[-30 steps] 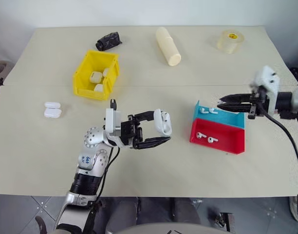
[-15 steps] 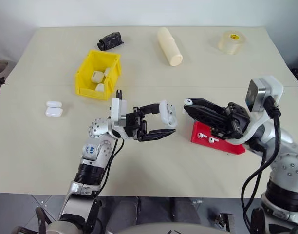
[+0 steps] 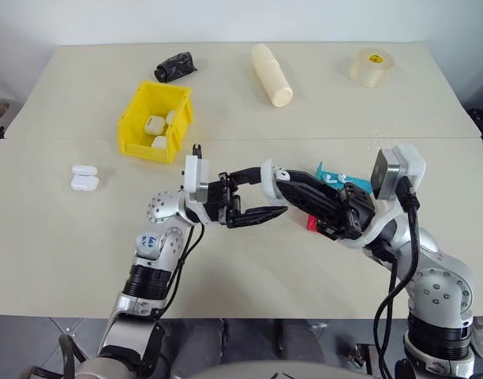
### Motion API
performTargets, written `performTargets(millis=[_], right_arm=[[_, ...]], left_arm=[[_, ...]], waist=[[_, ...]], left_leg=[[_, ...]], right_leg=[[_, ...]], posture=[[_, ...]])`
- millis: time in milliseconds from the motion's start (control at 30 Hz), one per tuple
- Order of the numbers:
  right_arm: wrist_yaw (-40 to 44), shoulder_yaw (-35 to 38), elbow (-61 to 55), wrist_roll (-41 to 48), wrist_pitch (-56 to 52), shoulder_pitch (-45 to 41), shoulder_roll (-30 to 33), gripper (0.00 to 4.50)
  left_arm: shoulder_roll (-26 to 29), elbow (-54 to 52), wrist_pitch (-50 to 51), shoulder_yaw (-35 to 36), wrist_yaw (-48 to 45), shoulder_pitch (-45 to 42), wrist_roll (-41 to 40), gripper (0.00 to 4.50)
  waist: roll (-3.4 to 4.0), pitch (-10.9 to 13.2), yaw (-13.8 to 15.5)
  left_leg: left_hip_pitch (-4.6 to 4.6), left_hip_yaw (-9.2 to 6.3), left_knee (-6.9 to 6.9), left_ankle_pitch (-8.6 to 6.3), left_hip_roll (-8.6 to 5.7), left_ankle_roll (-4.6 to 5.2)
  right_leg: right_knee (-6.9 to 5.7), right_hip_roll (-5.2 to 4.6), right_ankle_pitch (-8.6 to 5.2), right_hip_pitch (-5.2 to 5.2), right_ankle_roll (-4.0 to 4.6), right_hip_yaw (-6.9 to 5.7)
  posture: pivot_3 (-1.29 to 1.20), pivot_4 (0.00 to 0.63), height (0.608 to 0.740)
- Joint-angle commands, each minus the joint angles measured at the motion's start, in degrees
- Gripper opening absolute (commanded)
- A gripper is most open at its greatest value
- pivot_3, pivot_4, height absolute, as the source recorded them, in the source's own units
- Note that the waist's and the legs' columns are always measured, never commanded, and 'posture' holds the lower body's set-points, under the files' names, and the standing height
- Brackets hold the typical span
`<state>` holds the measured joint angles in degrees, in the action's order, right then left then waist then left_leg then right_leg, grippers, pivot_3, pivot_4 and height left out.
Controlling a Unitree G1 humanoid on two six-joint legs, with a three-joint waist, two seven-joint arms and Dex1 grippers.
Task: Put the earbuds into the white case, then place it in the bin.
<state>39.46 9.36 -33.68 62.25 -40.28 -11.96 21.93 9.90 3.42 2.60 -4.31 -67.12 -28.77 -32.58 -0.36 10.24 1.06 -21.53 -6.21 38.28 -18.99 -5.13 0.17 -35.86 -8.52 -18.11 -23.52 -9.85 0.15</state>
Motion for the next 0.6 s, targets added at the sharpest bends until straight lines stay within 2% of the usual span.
performTargets(millis=[33, 300, 400, 567, 600], right_arm=[[1.0, -1.8, -0.7, -1.0, 1.1, 1.4, 0.9, 0.84], [1.6, -4.9, 0.4, -5.6, 3.4, 3.3, 2.8, 0.84], [3.2, -5.7, 0.2, -4.7, 2.7, 3.4, 4.3, 1.57], [4.3, -2.9, -0.3, -5.9, 4.5, 4.2, 7.4, 3.18], [4.9, -2.0, -0.2, -6.7, 5.1, 4.4, 8.7, 3.18]], left_arm=[[-0.6, -1.5, 0.0, 0.4, 0.6, -0.9, -1.0, 2.79], [-0.7, -2.1, 0.6, 0.6, 0.3, -1.0, -1.5, 2.79], [-0.7, -2.3, 1.0, 0.7, 0.2, -1.0, -1.5, 2.79], [1.6, -2.8, 1.5, 0.9, 0.7, -0.9, 1.1, 2.79], [2.7, -2.1, 0.5, 0.8, 1.8, -1.1, 3.5, 2.79]], waist=[[0.00, 0.0, 0.1], [0.00, 0.0, 0.1], [0.00, 0.0, 0.1], [0.00, 0.0, 0.2], [0.00, 0.0, 0.2]], left_leg=[[0.00, 0.00, 0.00, 0.00, 0.00, 0.00], [0.00, 0.00, -0.01, 0.00, -0.01, 0.00], [0.00, 0.00, 0.00, 0.00, -0.01, 0.00], [0.00, 0.00, 0.00, 0.00, -0.01, 0.00], [0.00, 0.00, 0.00, 0.00, -0.01, 0.00]], right_leg=[[0.02, 0.00, 0.00, 0.00, 0.00, 0.00], [0.02, 0.00, 0.00, 0.00, 0.00, 0.00], [0.04, 0.00, 0.00, 0.00, 0.00, 0.00], [0.06, 0.00, 0.00, 0.00, 0.00, 0.00], [0.06, 0.00, 0.00, 0.00, 0.00, 0.00]], posture=[[0.00, 0.150, 0.740], [0.00, 0.150, 0.740], [0.00, 0.150, 0.740], [0.00, 0.150, 0.740], [0.00, 0.150, 0.740]])
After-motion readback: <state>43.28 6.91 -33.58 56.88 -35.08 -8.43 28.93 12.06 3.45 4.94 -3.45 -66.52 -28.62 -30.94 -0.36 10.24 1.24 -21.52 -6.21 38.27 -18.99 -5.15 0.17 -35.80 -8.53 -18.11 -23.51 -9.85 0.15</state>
